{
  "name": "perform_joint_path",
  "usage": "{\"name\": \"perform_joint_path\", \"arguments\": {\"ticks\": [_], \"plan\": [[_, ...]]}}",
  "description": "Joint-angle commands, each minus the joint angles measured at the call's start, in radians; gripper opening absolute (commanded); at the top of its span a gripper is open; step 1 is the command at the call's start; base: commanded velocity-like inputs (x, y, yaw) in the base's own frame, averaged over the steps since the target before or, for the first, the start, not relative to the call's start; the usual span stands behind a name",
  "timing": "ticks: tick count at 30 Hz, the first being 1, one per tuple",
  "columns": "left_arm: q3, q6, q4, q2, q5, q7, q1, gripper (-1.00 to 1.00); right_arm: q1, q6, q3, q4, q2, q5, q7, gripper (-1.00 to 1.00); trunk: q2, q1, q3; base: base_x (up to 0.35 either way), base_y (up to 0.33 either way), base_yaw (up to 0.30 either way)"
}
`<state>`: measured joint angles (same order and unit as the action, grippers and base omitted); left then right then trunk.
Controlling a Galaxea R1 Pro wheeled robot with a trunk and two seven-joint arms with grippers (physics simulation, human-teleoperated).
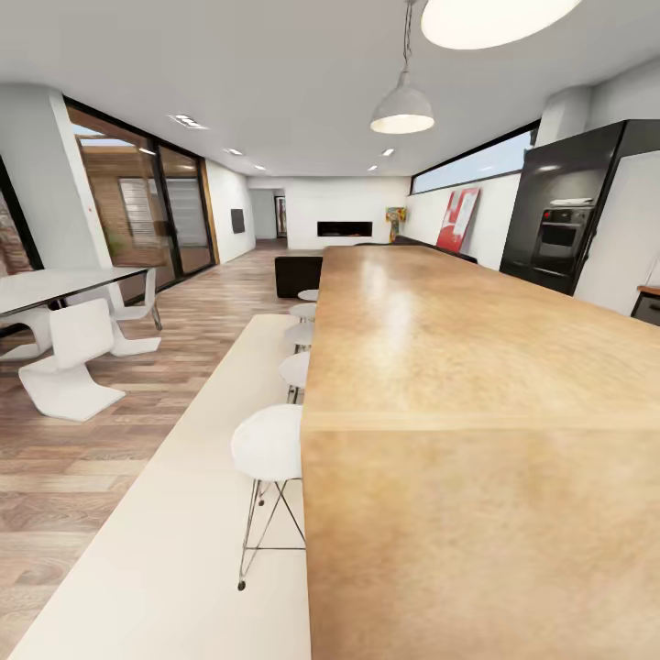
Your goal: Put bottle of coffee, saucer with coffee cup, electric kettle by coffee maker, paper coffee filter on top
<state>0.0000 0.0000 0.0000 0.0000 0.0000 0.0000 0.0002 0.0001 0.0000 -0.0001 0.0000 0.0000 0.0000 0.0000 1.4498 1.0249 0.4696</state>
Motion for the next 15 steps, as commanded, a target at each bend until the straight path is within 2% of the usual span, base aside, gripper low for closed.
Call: {"name": "perform_joint_path", "arguments": {"ticks": [1,3,11,15], "plan": [[0.0,0.0,0.0,0.0,0.0,0.0,0.0,1.0,0.0,0.0,0.0,0.0,0.0,0.0,0.0,1.0,0.0,0.0,0.0,0.0,0.0,0.0],[-0.002,-0.004,-0.003,-0.007,0.001,-0.001,0.001,1.0,-0.003,0.0,-0.002,-0.012,0.011,0.0,0.002,1.0,0.0,0.0,0.0,0.0,0.0,0.0],[0.002,-0.003,-0.003,-0.008,0.002,-0.002,0.0,1.0,-0.003,0.0,-0.003,-0.03,0.056,0.003,-0.004,1.0,0.0,0.0,0.0,0.0,0.0,0.0],[0.004,-0.003,-0.003,-0.008,0.002,-0.002,0.0,1.0,-0.003,0.0,-0.004,-0.031,0.059,0.003,-0.005,1.0,0.0,0.0,0.0,0.0,0.0,0.0]]}}
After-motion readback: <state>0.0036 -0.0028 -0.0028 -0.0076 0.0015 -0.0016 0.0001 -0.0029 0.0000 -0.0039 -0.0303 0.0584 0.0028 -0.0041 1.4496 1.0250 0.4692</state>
